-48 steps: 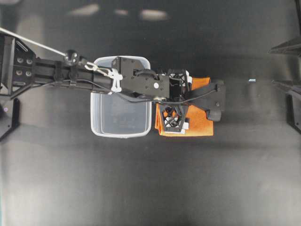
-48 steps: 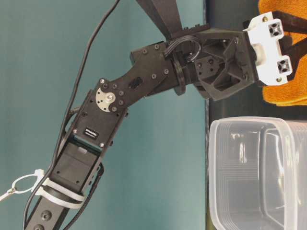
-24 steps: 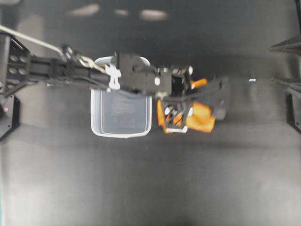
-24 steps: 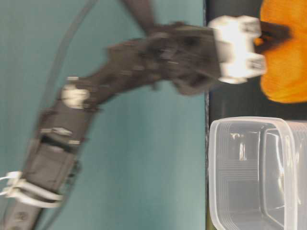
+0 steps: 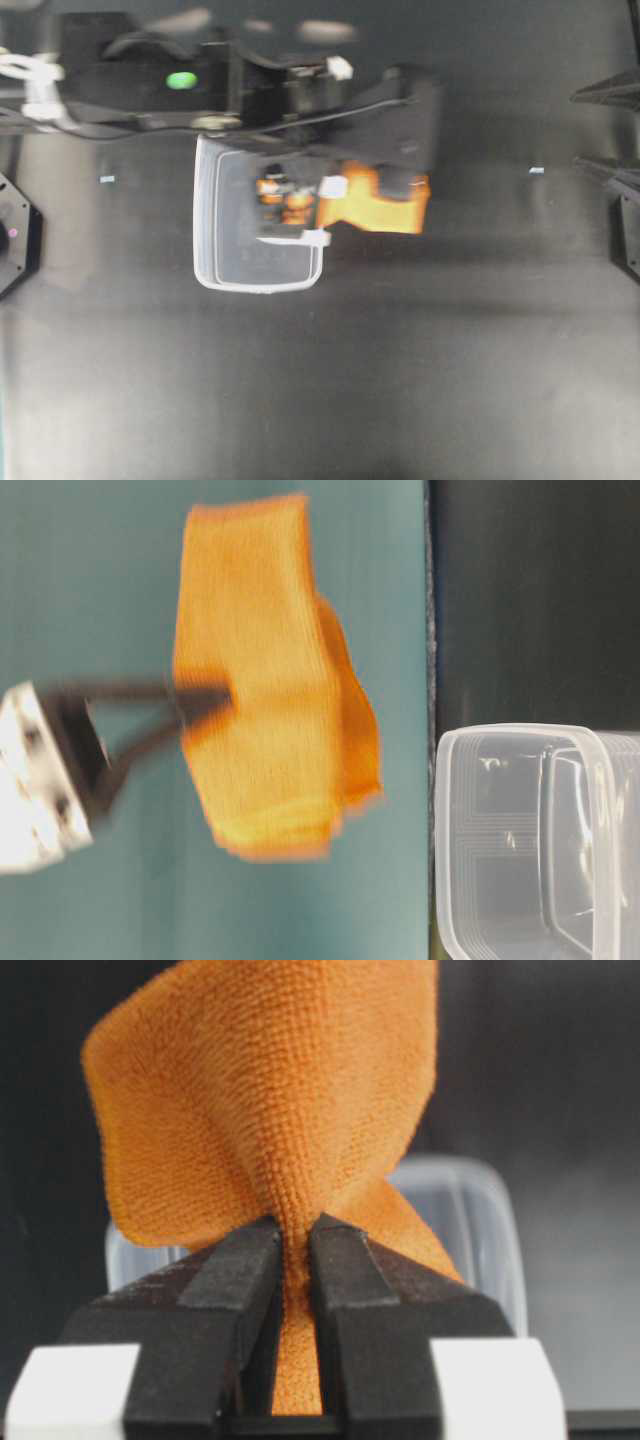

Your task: Place the orange towel into the container with the left arm.

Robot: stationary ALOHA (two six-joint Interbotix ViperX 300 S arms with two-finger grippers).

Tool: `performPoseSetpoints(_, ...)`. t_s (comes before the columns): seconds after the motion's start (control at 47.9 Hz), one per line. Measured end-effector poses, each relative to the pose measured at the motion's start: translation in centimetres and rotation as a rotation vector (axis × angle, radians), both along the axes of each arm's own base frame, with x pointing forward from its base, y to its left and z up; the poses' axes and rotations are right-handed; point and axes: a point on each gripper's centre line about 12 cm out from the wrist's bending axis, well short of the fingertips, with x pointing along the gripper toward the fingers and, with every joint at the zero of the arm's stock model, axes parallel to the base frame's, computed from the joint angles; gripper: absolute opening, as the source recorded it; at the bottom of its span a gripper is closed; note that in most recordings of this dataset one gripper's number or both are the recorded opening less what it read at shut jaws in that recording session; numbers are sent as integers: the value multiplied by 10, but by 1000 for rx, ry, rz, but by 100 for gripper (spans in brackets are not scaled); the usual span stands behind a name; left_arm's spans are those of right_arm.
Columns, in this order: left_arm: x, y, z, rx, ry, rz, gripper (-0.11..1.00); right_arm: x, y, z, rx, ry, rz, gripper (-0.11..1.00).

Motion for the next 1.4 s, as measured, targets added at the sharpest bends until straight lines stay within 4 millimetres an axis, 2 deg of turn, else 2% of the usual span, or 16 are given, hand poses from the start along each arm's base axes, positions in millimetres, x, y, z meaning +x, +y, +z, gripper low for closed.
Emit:
performPoseSetpoints(0.209, -48, 2, -38, 1, 42, -2, 6, 0, 0, 0, 3, -3, 0, 77)
performPoseSetpoints(0.355, -61, 5, -52, 2, 3, 3, 6, 0, 0, 0, 6, -4, 0, 77)
performPoseSetpoints(0.626, -64, 5, -69, 1, 8, 2, 6, 0, 0, 0, 6, -2, 0, 76)
performPoseSetpoints(0.876, -59, 8, -87, -2, 22, 9, 6, -1, 0, 2, 29, -15, 1, 76)
performPoseSetpoints(1.21, -55, 13, -93, -1, -7, 23, 7, 0, 0, 2, 41, -19, 1, 76)
performPoseSetpoints(1.252, -56, 14, -95, -1, -3, 24, 12, -1, 0, 2, 41, -19, 1, 76)
performPoseSetpoints(1.398, -56, 13, -98, -2, 3, 21, 57, -1, 0, 3, 41, -22, 1, 77)
